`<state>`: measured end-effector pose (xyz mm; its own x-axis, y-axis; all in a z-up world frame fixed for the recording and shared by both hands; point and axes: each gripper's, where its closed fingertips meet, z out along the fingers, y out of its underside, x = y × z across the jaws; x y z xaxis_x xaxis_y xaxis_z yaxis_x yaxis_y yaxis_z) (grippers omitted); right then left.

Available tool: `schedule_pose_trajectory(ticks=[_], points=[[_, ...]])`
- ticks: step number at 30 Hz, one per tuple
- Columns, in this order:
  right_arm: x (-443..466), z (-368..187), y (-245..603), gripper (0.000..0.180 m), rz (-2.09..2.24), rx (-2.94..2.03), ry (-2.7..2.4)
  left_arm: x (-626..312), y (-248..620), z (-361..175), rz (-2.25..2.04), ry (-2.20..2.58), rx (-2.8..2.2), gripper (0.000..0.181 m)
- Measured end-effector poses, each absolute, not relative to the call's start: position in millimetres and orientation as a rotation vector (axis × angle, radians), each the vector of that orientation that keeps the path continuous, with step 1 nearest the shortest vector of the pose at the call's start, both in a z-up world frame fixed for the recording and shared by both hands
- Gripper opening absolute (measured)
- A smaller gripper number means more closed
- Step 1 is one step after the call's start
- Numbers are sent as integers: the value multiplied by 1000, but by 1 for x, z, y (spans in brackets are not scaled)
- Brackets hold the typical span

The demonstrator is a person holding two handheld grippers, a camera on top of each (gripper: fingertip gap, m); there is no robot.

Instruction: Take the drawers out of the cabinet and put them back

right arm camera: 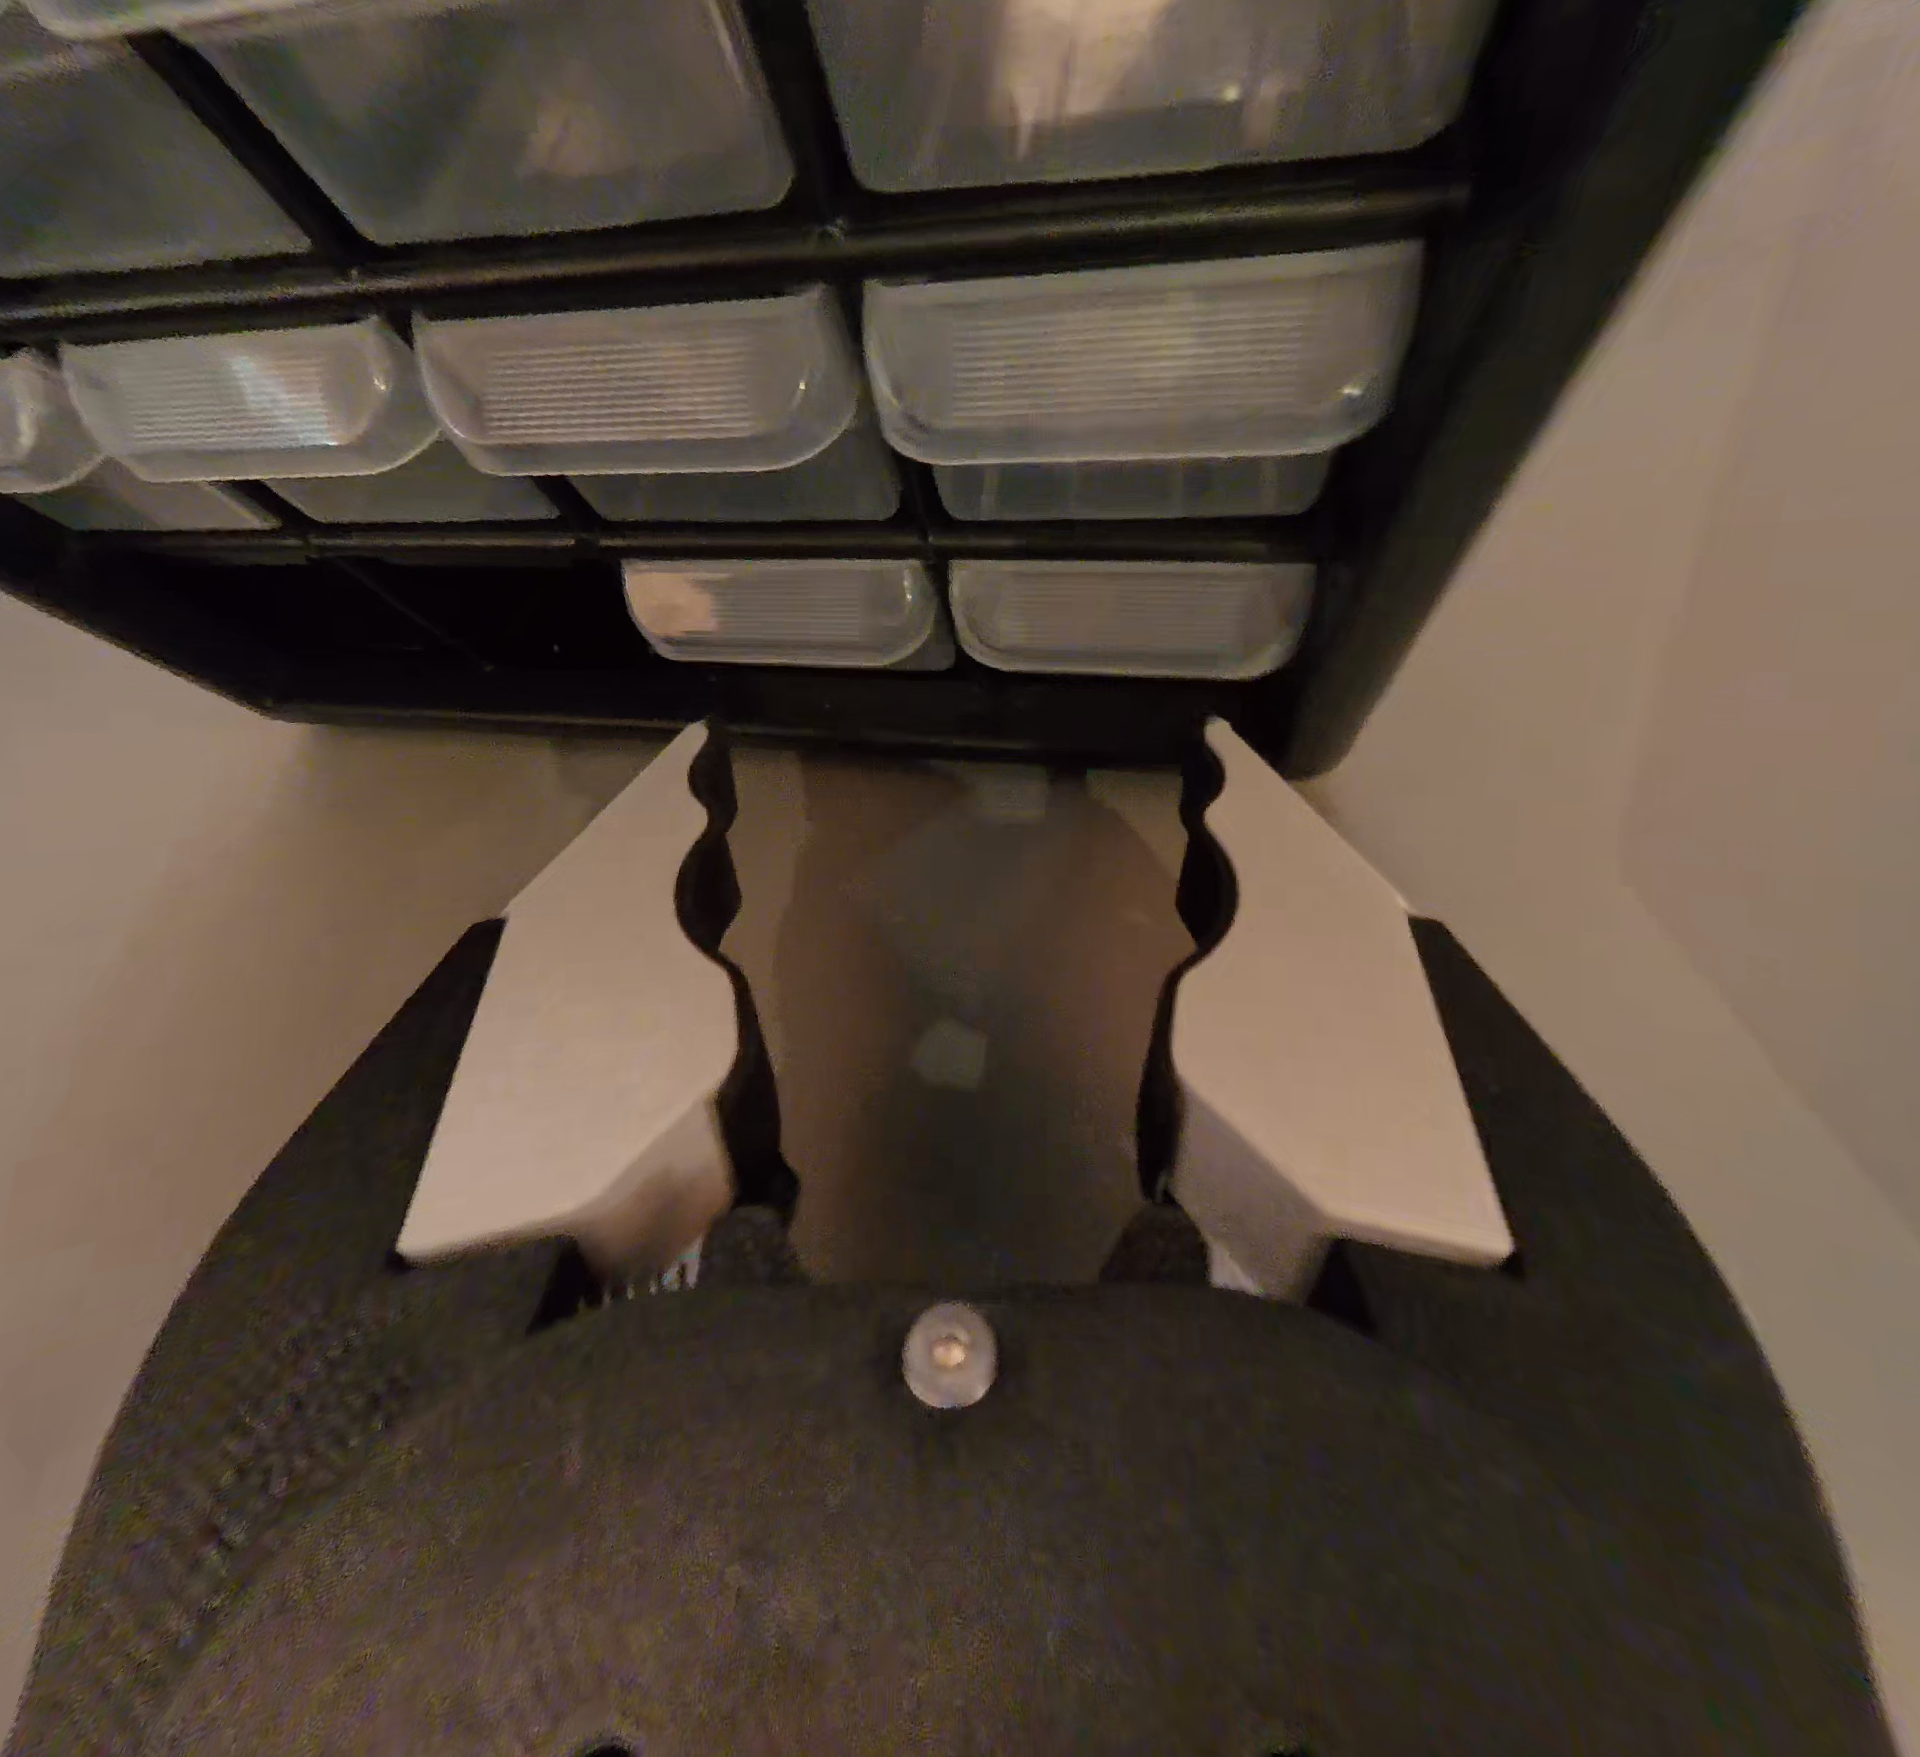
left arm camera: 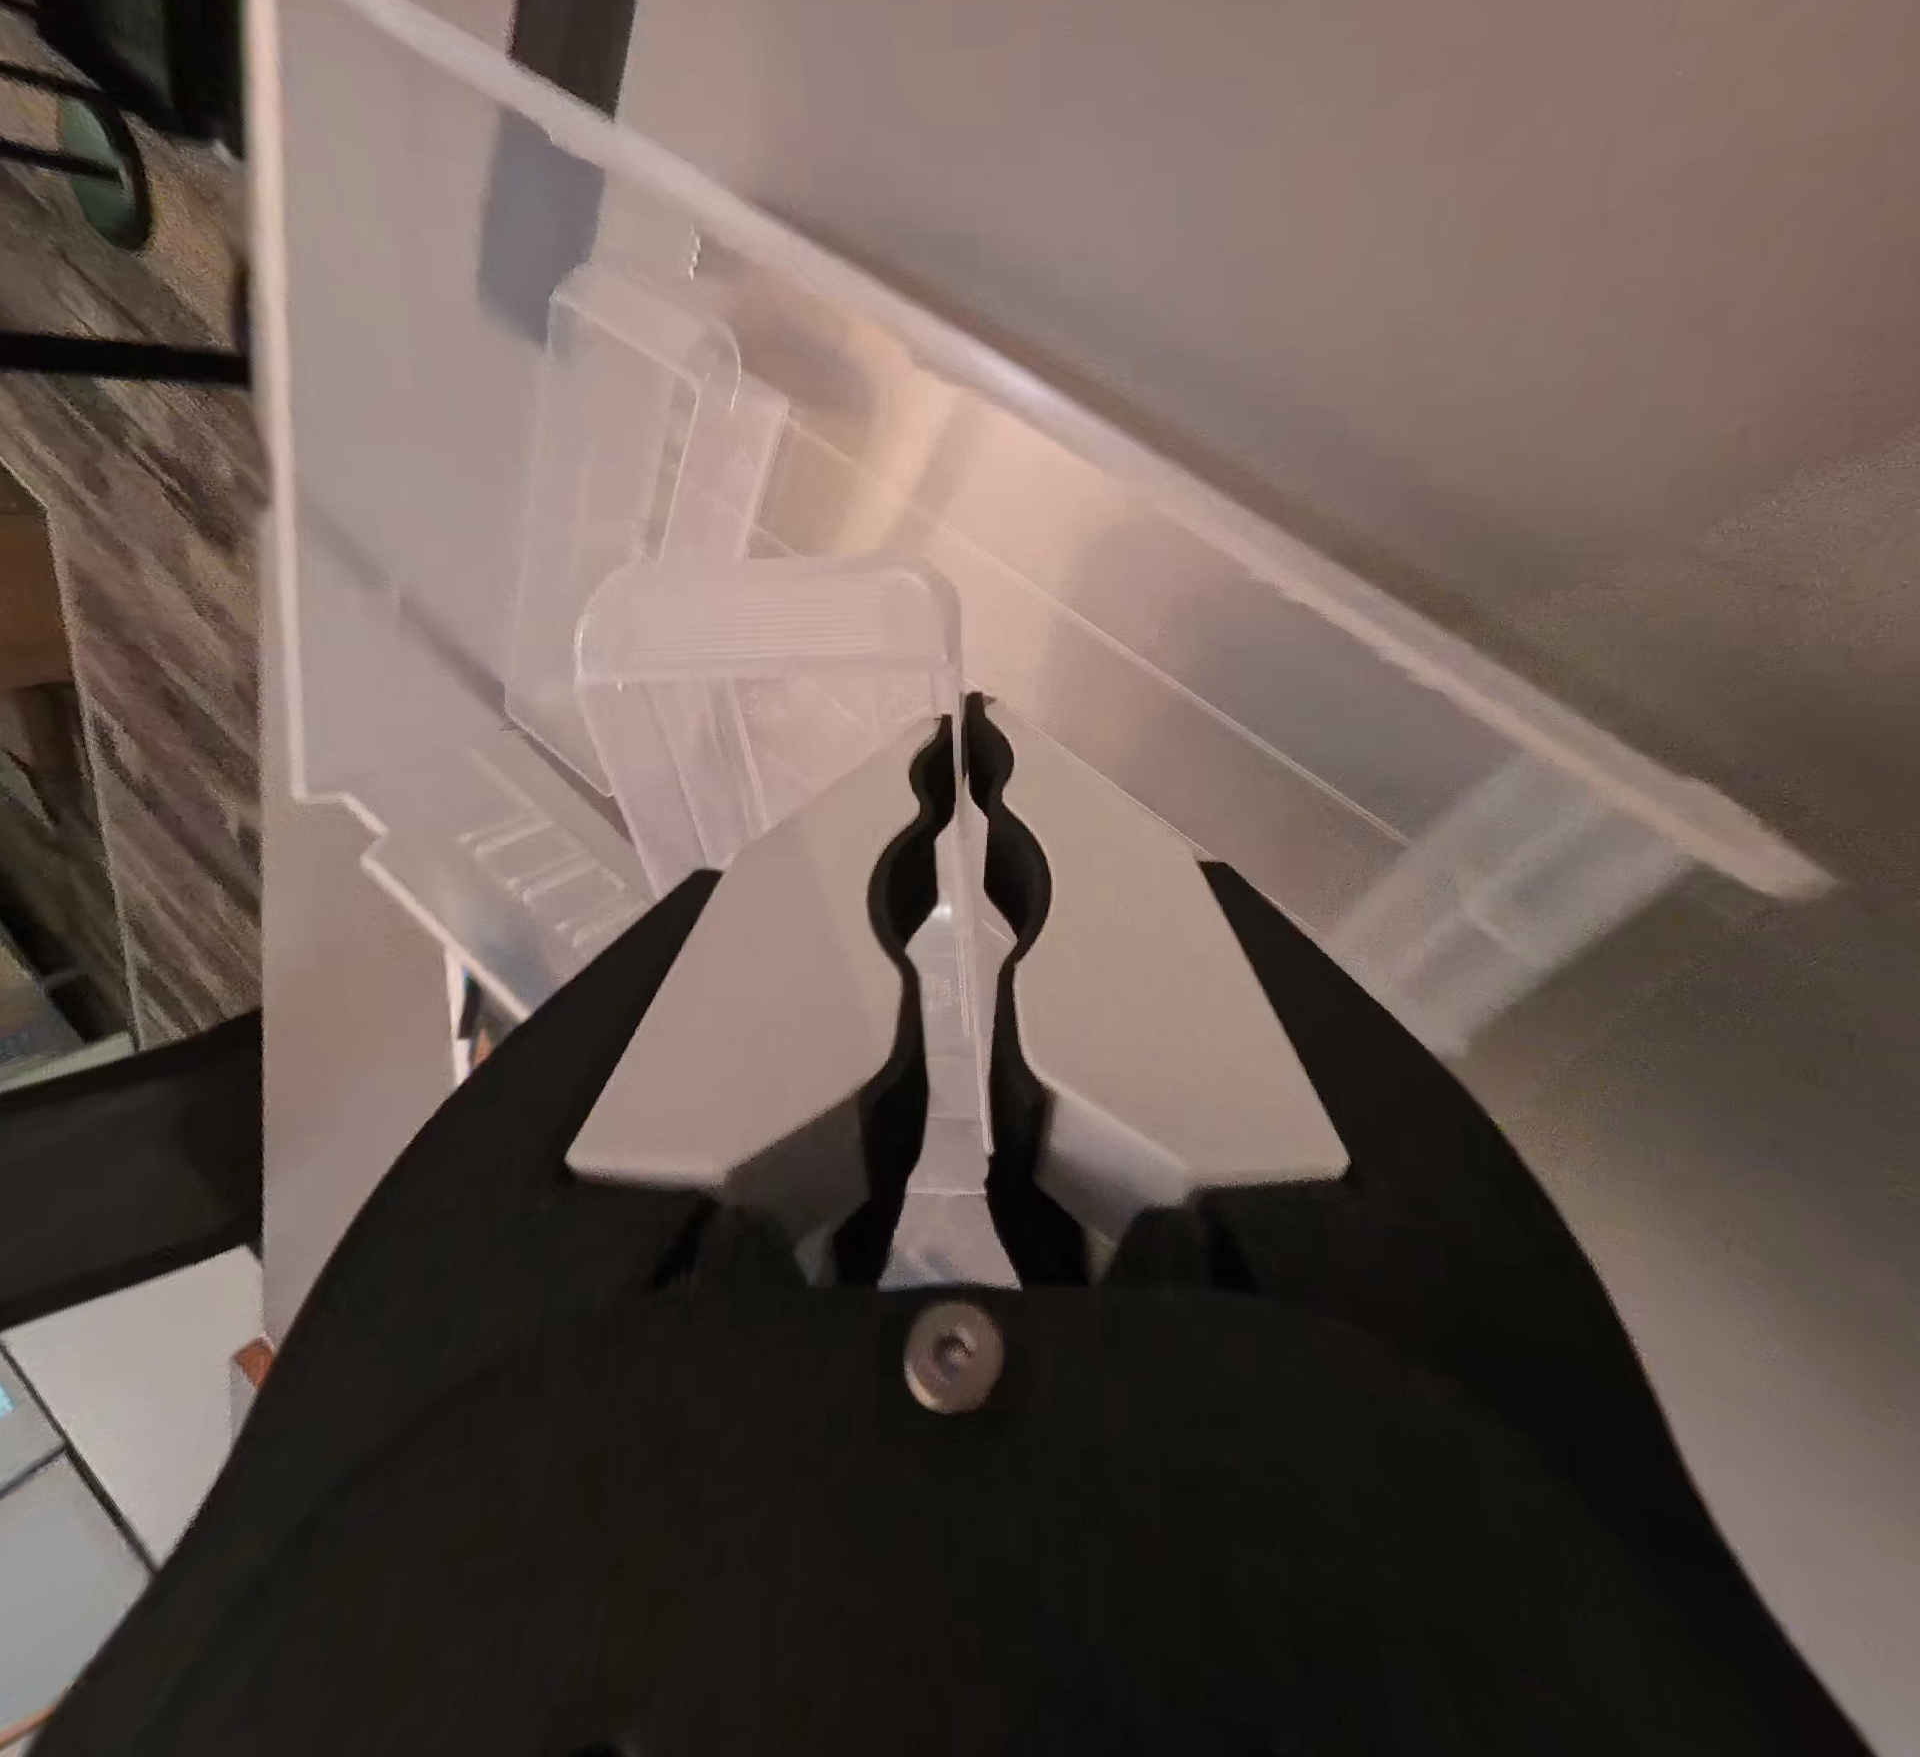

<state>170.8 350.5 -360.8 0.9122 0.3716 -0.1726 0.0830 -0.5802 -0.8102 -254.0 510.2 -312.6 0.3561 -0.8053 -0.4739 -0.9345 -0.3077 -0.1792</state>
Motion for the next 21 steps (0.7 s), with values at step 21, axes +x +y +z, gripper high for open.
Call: schedule_pose_trajectory(ticks=[21], points=[[60,-323,200,110,553,-2023,-1103,25,188,-387,-202,2206,-1775,0]])
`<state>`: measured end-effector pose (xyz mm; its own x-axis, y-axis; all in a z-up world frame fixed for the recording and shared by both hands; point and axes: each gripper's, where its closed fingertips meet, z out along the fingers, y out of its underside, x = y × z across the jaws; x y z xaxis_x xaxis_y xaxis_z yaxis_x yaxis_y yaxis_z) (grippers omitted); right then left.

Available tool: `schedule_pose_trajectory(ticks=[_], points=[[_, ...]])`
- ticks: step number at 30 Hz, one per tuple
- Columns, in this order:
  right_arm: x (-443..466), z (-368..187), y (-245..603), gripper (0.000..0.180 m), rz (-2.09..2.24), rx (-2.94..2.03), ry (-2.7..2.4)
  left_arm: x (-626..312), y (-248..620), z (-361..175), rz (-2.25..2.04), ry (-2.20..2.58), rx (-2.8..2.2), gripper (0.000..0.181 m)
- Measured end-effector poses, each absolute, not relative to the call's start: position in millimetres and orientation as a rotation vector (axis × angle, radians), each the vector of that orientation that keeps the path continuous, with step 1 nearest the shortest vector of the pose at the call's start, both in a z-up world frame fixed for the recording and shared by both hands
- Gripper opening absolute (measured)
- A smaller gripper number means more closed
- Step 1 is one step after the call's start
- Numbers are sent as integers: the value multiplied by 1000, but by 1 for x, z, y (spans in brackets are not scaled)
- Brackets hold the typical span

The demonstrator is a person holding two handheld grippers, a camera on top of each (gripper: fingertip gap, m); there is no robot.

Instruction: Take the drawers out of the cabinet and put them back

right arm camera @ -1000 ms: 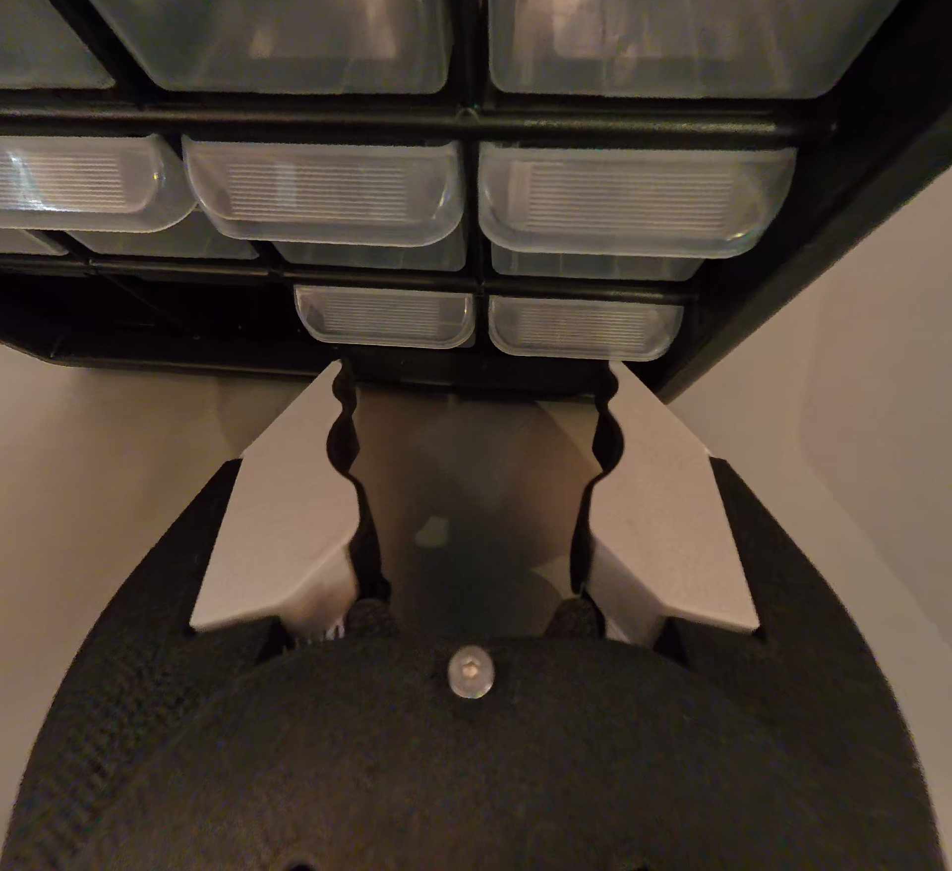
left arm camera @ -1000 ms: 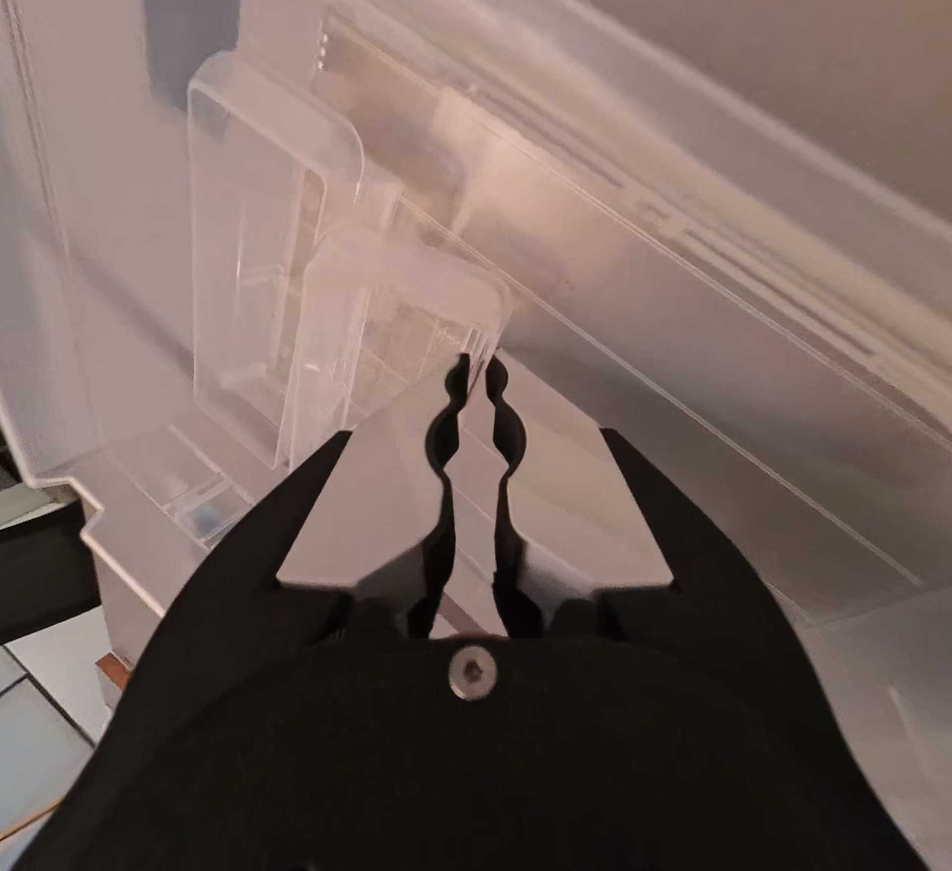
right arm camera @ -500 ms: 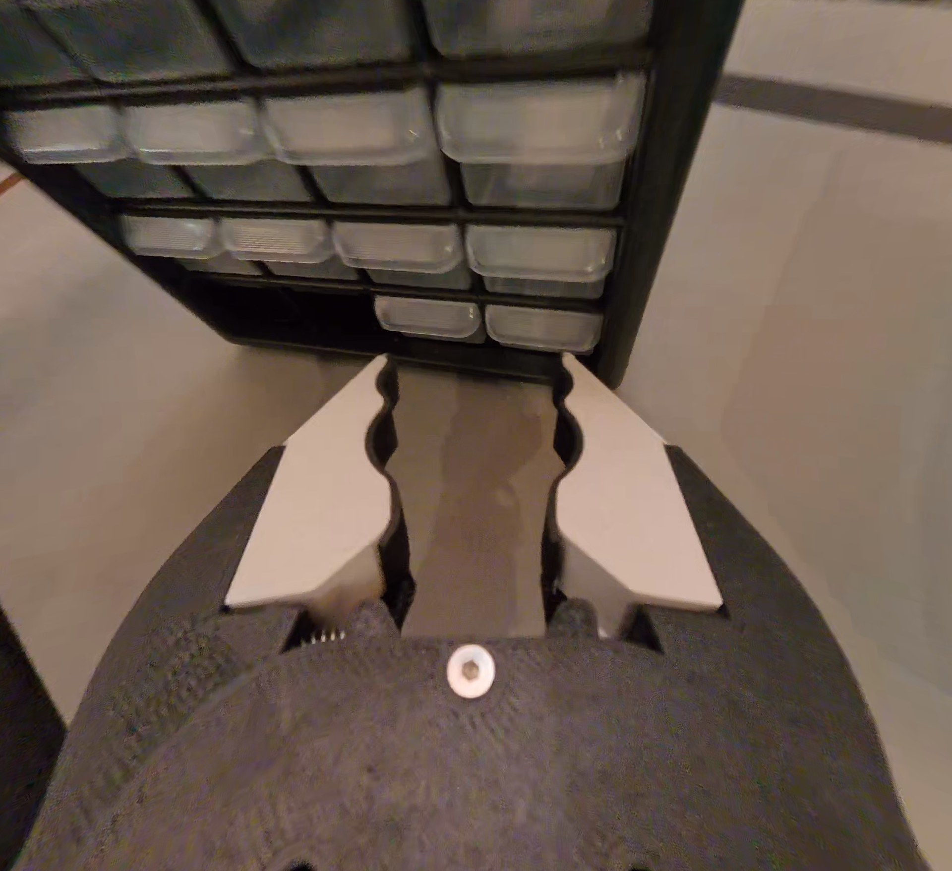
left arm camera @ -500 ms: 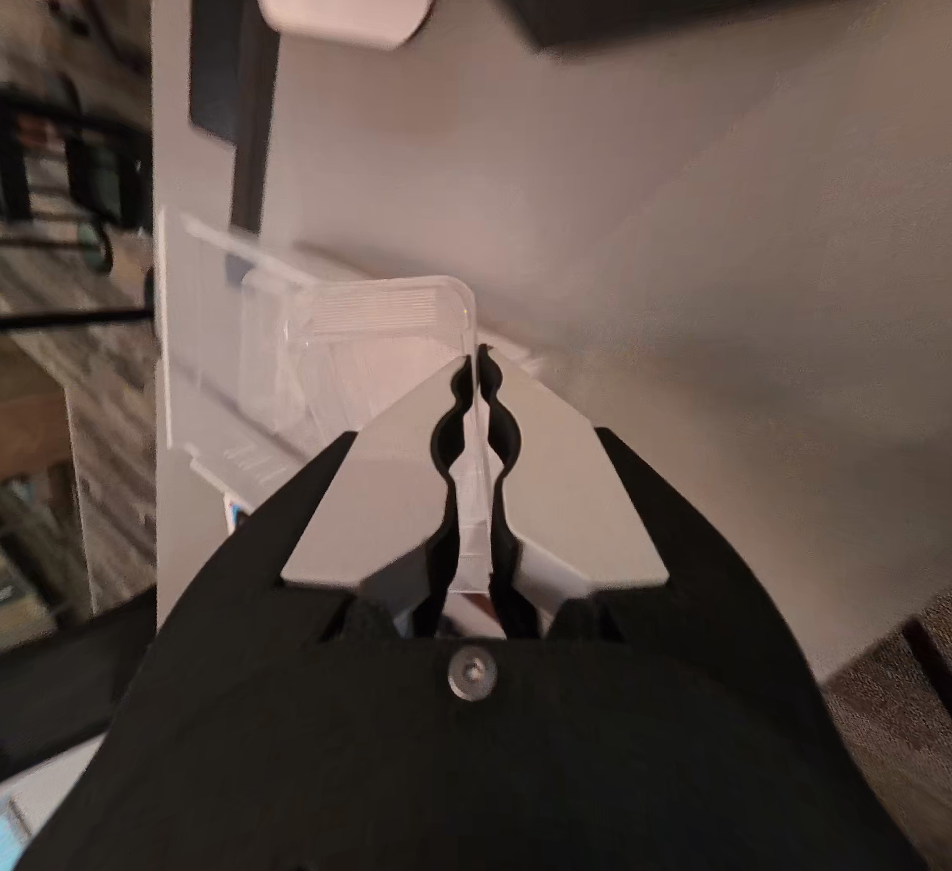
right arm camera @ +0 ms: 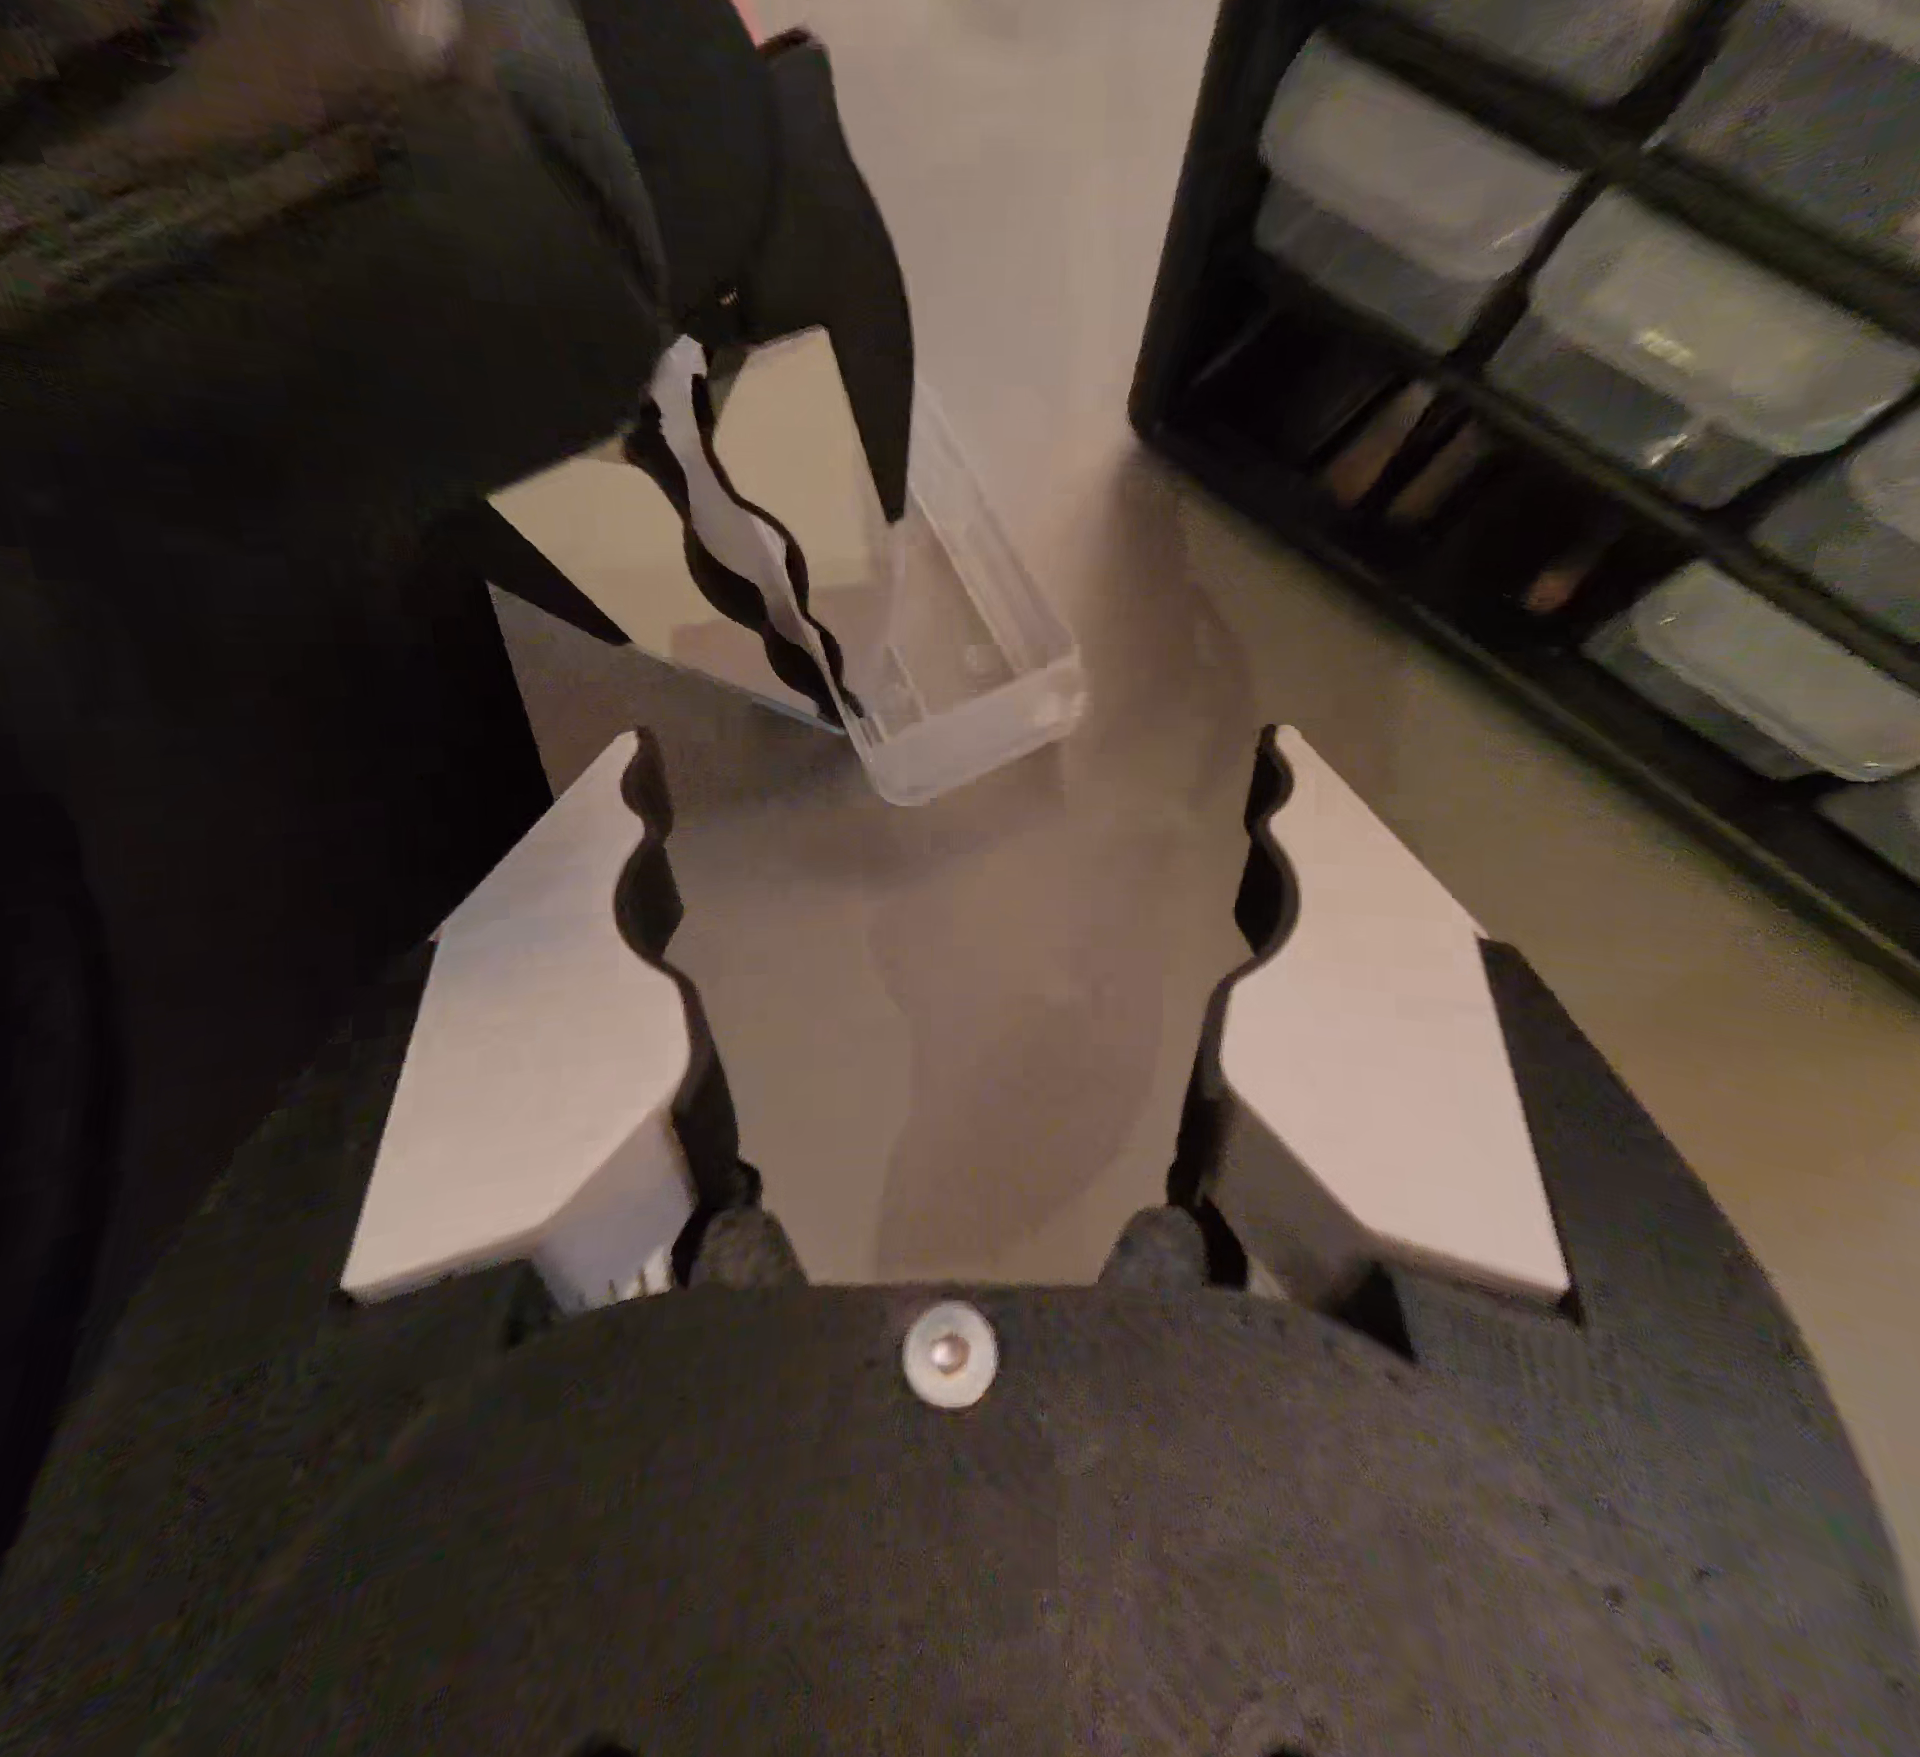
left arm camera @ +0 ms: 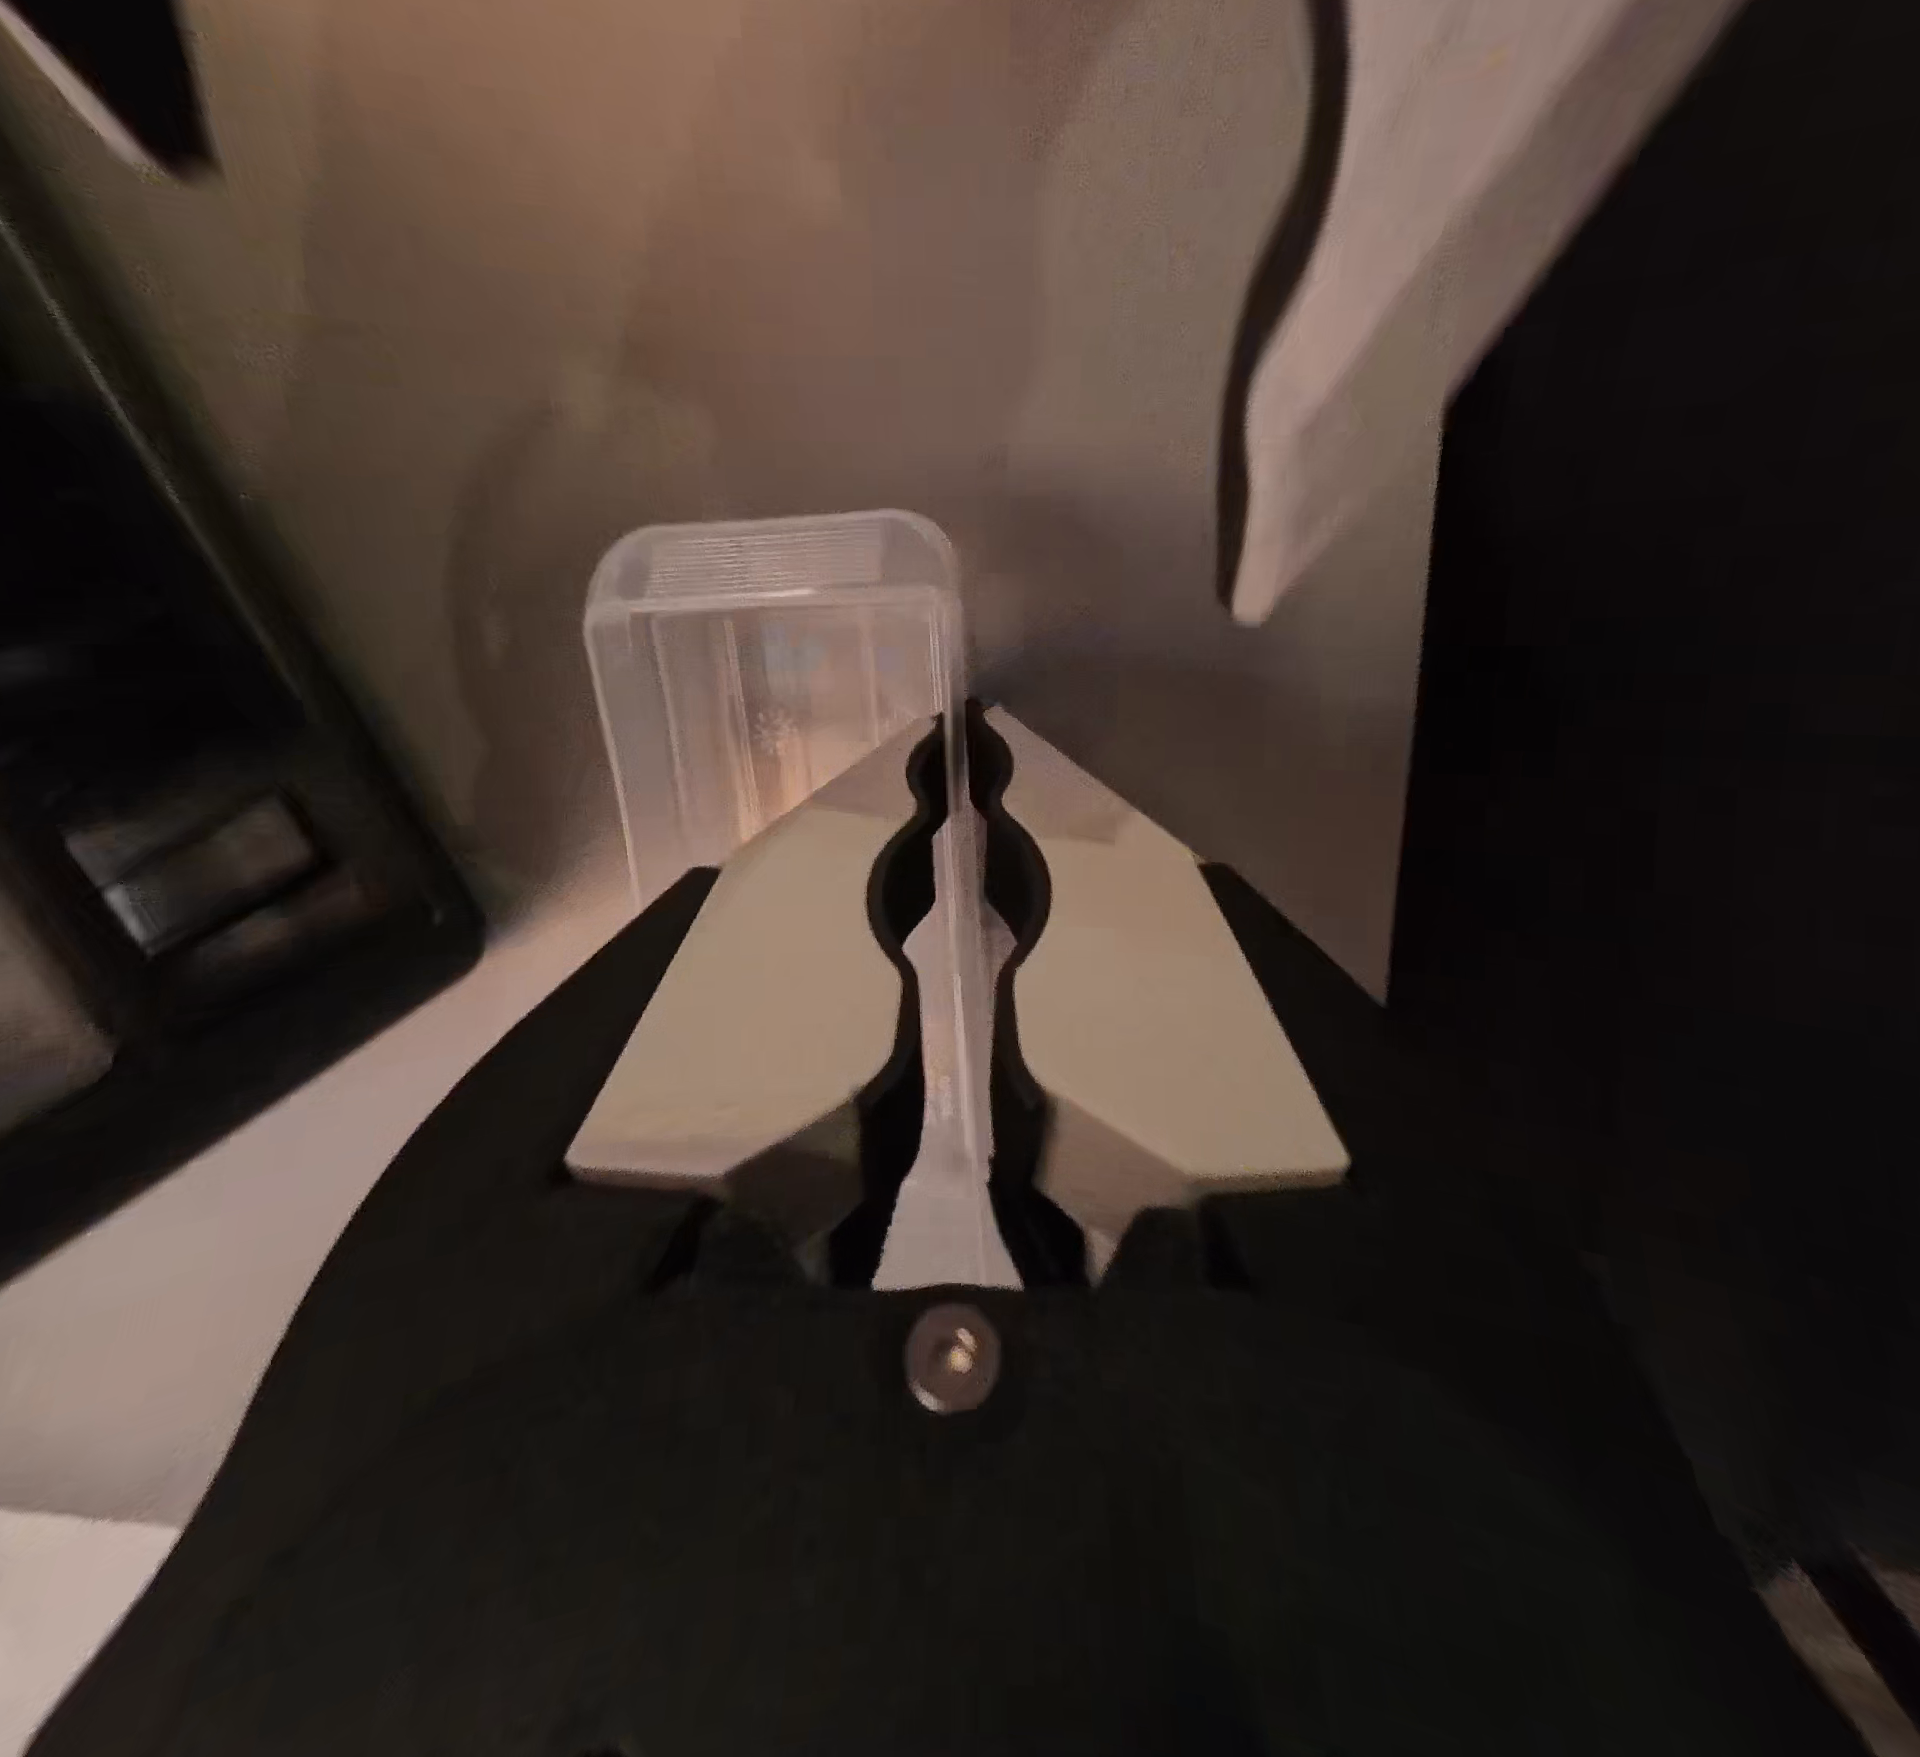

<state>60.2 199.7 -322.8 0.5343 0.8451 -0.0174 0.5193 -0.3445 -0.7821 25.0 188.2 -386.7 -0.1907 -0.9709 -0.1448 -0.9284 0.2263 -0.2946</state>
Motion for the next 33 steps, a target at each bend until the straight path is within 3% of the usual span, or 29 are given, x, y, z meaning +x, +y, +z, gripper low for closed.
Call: schedule_pose_trajectory(ticks=[4,7,13,16,18,28,33], points=[[52,-347,197,111,577,-2055,-1184,35,186,-380,-294,2163,-1756,19],[44,-349,205,111,559,-1993,-1250,19,192,-355,-304,2151,-1734,22],[16,-366,218,109,641,-1929,-1474,5,241,-228,-343,1867,-1572,17],[10,-382,215,98,669,-1950,-1603,5,284,-171,-248,1723,-1486,17],[8,-389,213,78,662,-1957,-1637,8,309,-153,-213,1687,-1480,17],[36,-377,213,72,550,-2126,-1484,53,408,-168,-162,1628,-1592,20],[81,-353,232,71,478,-2327,-1111,62,428,-170,-282,1526,-1678,21]])
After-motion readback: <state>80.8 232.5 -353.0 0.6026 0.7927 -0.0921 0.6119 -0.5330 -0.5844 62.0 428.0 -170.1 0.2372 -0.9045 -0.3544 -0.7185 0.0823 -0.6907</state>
